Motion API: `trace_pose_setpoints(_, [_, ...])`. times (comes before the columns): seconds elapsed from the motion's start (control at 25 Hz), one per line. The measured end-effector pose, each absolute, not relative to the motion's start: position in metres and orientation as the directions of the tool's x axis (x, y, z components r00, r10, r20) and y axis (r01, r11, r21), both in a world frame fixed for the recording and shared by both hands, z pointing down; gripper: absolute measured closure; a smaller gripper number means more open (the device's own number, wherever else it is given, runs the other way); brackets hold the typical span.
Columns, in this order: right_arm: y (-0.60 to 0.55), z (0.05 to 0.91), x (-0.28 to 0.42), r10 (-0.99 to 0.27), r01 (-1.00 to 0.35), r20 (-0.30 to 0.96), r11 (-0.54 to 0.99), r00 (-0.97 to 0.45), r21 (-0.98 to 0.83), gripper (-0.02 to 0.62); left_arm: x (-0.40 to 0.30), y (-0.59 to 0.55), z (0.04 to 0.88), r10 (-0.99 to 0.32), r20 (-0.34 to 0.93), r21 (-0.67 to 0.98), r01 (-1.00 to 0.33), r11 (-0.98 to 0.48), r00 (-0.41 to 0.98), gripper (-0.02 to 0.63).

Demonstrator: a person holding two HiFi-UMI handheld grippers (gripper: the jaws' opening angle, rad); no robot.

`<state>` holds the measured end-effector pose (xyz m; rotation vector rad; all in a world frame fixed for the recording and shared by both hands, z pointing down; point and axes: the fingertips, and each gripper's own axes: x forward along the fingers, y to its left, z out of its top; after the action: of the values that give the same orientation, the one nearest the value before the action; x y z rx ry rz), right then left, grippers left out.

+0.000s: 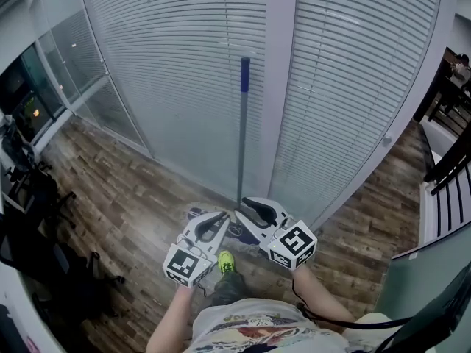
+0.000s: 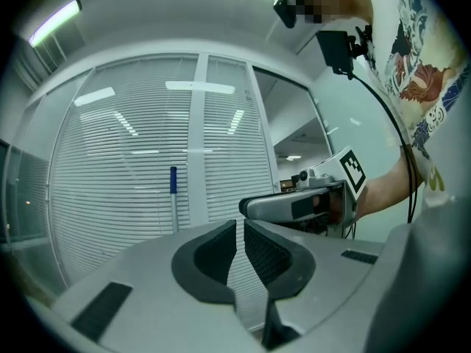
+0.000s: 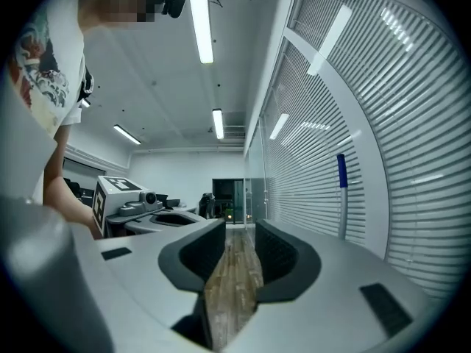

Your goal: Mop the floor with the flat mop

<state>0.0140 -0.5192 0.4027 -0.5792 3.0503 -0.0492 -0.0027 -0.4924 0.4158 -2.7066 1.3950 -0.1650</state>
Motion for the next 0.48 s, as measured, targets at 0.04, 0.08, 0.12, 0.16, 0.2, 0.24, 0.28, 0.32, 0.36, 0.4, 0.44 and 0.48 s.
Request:
trace_pose_setpoints(0.04, [-0.530, 0.403, 0.010, -0.380, -0.379, -0.027, 0.925, -0.924, -0.037, 0.489, -0.006, -0.503, 0.418, -0.807, 0.058, -0.128, -0.798, -0.589, 0.587, 0.592])
trace_pose_setpoints(0.08, [-0.542, 0.402, 0.006, -0.393, -0.392, -0.023, 0.919, -0.919, -0.039, 0.486, -0.010, -0.515, 0.419, -0.798, 0.062, -0.125, -0.789, -0.602, 0.599, 0.592])
trace_pose_setpoints(0.12, [-0.554, 0.402, 0.002, -0.405, -0.404, -0.020, 0.914, -0.914, -0.042, 0.480, -0.013, -0.527, 0.420, -0.788, 0.067, -0.119, -0.779, -0.616, 0.612, 0.592])
trace_pose_setpoints(0.16, [-0.566, 0.401, -0.002, -0.415, -0.414, -0.017, 0.909, -0.910, -0.043, 0.476, -0.016, -0.540, 0.421, -0.777, 0.070, -0.113, -0.769, -0.630, 0.626, 0.592])
trace_pose_setpoints(0.2, [-0.578, 0.399, -0.006, -0.423, -0.422, -0.016, 0.905, -0.906, -0.042, 0.474, -0.020, -0.553, 0.420, -0.767, 0.069, -0.110, -0.759, -0.642, 0.638, 0.592])
trace_pose_setpoints(0.24, [-0.593, 0.397, -0.011, -0.432, -0.432, -0.015, 0.901, -0.902, -0.039, 0.472, -0.023, -0.569, 0.419, -0.757, 0.064, -0.111, -0.750, -0.653, 0.650, 0.591])
trace_pose_setpoints(0.28, [-0.610, 0.395, -0.015, -0.443, -0.442, -0.014, 0.896, -0.896, -0.037, 0.472, -0.026, -0.586, 0.416, -0.748, 0.060, -0.113, -0.740, -0.663, 0.661, 0.591])
trace_pose_setpoints(0.32, [-0.627, 0.393, -0.019, -0.456, -0.456, -0.012, 0.889, -0.890, -0.037, 0.471, -0.030, -0.603, 0.414, -0.739, 0.058, -0.116, -0.730, -0.673, 0.672, 0.591])
trace_pose_setpoints(0.36, [-0.643, 0.393, -0.024, -0.471, -0.470, -0.007, 0.882, -0.882, -0.038, 0.469, -0.033, -0.620, 0.414, -0.729, 0.056, -0.118, -0.720, -0.684, 0.683, 0.589])
trace_pose_setpoints(0.4, [-0.657, 0.393, -0.029, -0.485, -0.485, -0.001, 0.874, -0.875, -0.037, 0.469, -0.037, -0.634, 0.414, -0.719, 0.056, -0.119, -0.710, -0.694, 0.693, 0.588])
trace_pose_setpoints(0.44, [-0.670, 0.395, -0.034, -0.499, -0.499, 0.004, 0.866, -0.867, -0.035, 0.469, -0.042, -0.647, 0.416, -0.711, 0.058, -0.122, -0.702, -0.702, 0.701, 0.585])
trace_pose_setpoints(0.48, [-0.682, 0.398, -0.039, -0.513, -0.513, 0.008, 0.858, -0.858, -0.033, 0.468, -0.047, -0.660, 0.418, -0.704, 0.062, -0.129, -0.694, -0.708, 0.707, 0.580])
